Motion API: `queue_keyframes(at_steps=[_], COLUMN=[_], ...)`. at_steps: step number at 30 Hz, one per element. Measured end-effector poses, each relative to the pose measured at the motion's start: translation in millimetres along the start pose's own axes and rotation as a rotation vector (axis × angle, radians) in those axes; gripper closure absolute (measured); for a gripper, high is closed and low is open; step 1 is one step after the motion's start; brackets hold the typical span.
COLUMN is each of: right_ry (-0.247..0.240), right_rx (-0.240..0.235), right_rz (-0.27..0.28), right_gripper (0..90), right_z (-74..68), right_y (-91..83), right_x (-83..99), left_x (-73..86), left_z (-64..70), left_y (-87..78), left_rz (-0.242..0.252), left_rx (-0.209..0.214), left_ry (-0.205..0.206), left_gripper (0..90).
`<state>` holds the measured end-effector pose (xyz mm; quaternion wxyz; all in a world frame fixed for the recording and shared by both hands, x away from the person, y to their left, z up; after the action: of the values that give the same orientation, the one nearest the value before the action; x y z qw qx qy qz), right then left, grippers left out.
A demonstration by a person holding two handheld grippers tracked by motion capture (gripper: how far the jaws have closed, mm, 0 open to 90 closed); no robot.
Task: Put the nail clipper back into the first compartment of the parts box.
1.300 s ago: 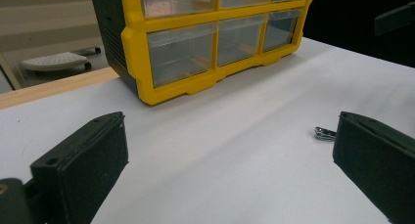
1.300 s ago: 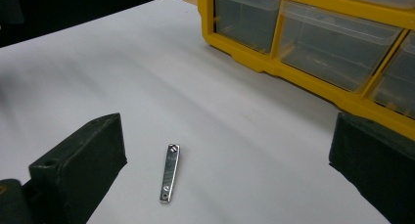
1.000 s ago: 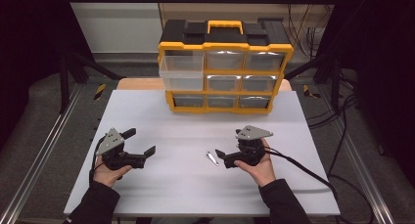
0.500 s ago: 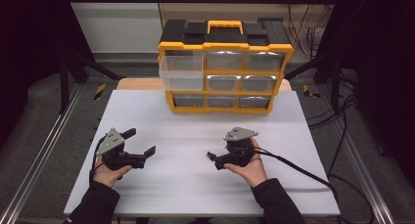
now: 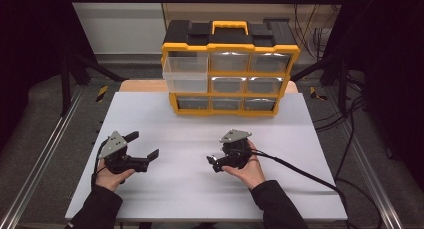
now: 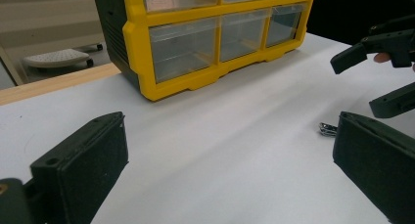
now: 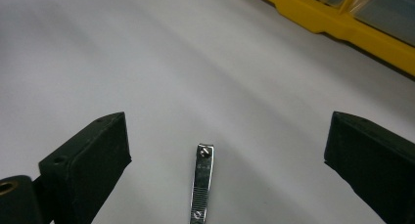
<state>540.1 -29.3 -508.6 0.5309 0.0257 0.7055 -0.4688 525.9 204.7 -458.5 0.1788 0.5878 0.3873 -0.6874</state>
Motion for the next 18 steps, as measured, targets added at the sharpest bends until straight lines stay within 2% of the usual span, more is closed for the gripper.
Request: queue_keyframes(at_steps=[4,12,18], right_ry=[-0.011,0.004,0.006], right_rx=[0.003,0.003,-0.001], right_rz=[-0.035,-0.074,-0.094], right_gripper=[4.6,8.9,20.1], right_z=[-1.4,-0.7,-0.7], right_y=[11.0,23.9,30.3], right_x=[4.6,12.2,17.3], left_x=[0.3,0.6,1.6], left_z=[0.0,-0.2,0.1], left_y=[0.3,0.7,1.2], left_rz=[0.0,0.001,-0.004], left_rx=[-0.001,0.0,0.001], left_ry=[-0.001,-0.003,-0.001], left_gripper=[0.0,0.0,0.0])
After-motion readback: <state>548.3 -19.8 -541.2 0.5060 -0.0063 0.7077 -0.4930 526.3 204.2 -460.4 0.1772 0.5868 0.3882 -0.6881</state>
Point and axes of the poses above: each handheld gripper's, and its own axes: y roughly forward along the jaws, x roughly out of its underside, z roughly to its right, the point moved 10 cm from there along y, roughly forward along the jaws, and after that the axes turned 1 degree about -z, right-handed, at the moved point
